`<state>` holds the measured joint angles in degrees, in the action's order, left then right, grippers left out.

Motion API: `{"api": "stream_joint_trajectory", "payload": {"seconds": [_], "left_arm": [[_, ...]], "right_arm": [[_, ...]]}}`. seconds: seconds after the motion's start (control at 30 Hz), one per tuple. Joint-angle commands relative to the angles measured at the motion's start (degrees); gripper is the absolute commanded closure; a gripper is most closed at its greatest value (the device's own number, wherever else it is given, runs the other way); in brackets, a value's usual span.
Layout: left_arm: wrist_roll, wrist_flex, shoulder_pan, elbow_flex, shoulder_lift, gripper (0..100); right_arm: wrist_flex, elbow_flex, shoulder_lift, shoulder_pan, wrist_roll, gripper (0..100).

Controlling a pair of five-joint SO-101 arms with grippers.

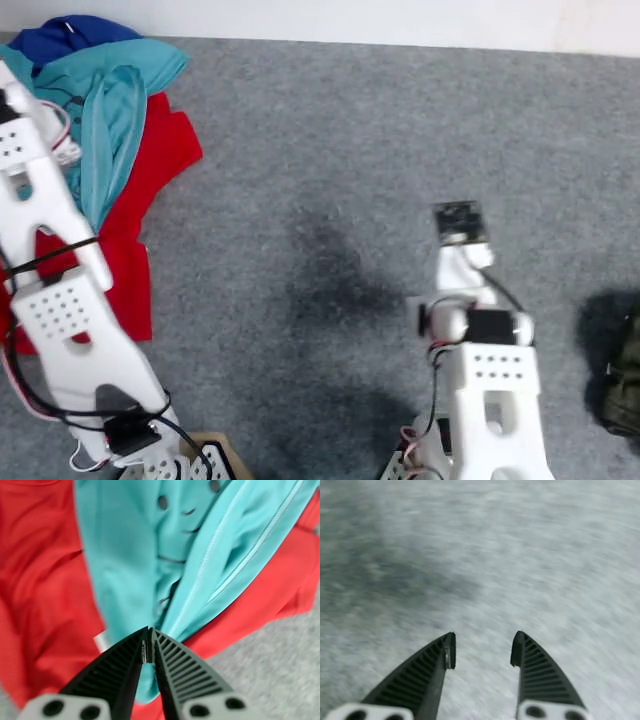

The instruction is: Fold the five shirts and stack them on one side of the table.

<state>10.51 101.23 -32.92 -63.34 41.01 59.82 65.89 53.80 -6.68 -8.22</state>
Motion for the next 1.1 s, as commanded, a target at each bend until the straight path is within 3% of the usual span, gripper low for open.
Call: {"api": "stream_joint_trajectory", "payload": {"seconds": [0.0, 0.2, 0.33, 0.4, 0.53, 0.67, 0.8, 1.07], "left_arm": [[-4.66, 0.53, -2.86, 9.89, -10.33, 99], [-10.81, 0.44, -2.95, 30.02, -19.21, 98], [-10.90, -0.62, -2.24, 38.64, -25.45, 86], [-10.73, -3.43, -2.24, 42.77, -28.53, 82], [-10.73, -8.70, -2.51, 53.14, -33.27, 85], [-10.55, -21.45, -2.59, 63.16, -34.59, 86], [-10.46, -30.15, -2.59, 68.09, -32.92, 86], [-4.22, -36.84, -2.24, 68.18, -31.25, 86]], "right_arm": [[-6.55, 3.74, 1.19, -3.21, 2.37, 81.4], [-13.05, 9.36, 1.27, -3.30, 2.20, 81.4], [-13.41, 9.71, 1.27, -3.30, 2.11, 81.4], [-13.41, 9.71, 1.27, -3.30, 2.11, 81.4], [-13.32, 9.89, 1.27, -3.30, 2.11, 81.4], [-13.05, 9.89, 1.27, -3.30, 2.11, 81.4], [-13.05, 11.12, 1.71, -3.21, 2.02, 81.4], [-13.14, 11.56, 1.80, -3.21, 2.02, 81.4]]}}
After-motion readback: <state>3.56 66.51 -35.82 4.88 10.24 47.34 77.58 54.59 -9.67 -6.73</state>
